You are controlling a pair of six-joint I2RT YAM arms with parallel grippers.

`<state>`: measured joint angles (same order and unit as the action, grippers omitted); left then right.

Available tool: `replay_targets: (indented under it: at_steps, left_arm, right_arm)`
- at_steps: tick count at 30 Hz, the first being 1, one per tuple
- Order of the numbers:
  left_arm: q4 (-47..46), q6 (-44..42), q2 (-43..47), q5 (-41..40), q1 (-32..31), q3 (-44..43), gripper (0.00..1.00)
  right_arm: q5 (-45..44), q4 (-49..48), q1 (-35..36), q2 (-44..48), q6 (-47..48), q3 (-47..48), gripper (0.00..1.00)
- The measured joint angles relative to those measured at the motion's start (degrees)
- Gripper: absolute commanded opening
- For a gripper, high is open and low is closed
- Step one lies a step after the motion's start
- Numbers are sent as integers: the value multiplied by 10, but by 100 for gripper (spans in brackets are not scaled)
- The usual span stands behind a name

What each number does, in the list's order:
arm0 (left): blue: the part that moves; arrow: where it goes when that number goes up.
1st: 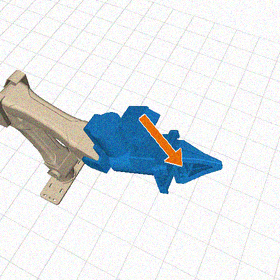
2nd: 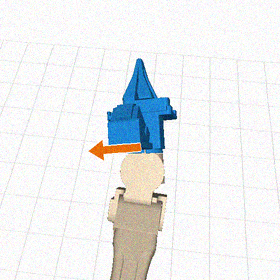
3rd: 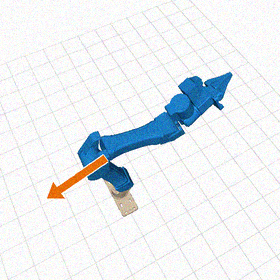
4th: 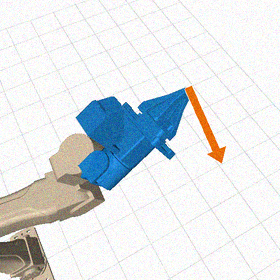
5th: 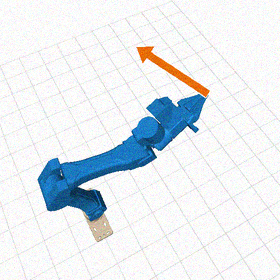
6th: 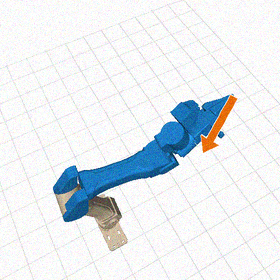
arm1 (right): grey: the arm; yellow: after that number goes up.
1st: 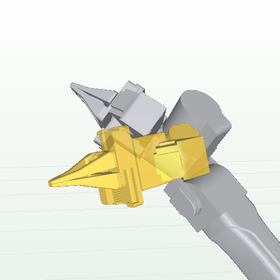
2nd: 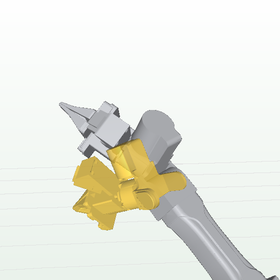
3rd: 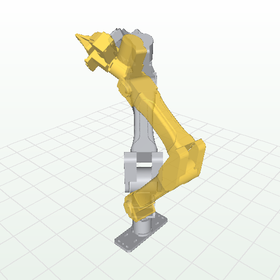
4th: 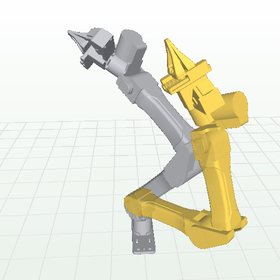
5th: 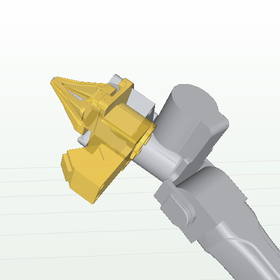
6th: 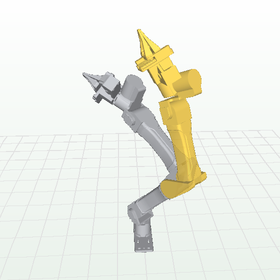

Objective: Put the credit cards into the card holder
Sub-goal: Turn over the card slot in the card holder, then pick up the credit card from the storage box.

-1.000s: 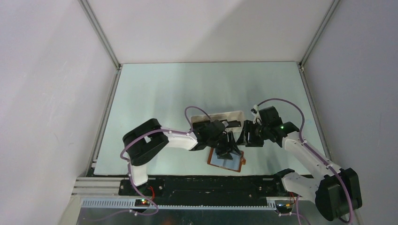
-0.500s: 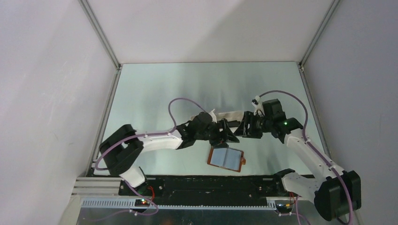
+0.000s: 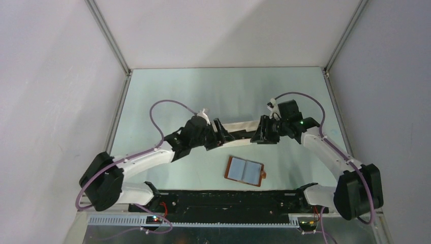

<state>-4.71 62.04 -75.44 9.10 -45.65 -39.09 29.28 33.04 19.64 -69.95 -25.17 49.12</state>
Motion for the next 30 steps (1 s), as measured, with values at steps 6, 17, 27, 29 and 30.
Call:
replay_targets:
  at_steps: [6, 17, 27, 29, 30]
  left_arm:
    - [160, -92, 15, -83, 23, -115, 68]
    - [296, -182, -141, -94, 73, -229, 46]
    - [321, -192, -217, -53, 76, -274, 57]
    - [318, -191, -232, -39, 77, -280, 58]
    - [315, -191, -240, -33, 77, -281, 57]
  right_arm:
    - [11, -19, 0, -86, 5, 71, 47]
    - [27, -61, 25, -263, 4, 138, 51]
    - [8, -79, 97, -327, -14, 192, 43]
    - [-6, -76, 95, -327, -16, 192, 36]
    - [-12, -74, 93, -327, -16, 192, 32]
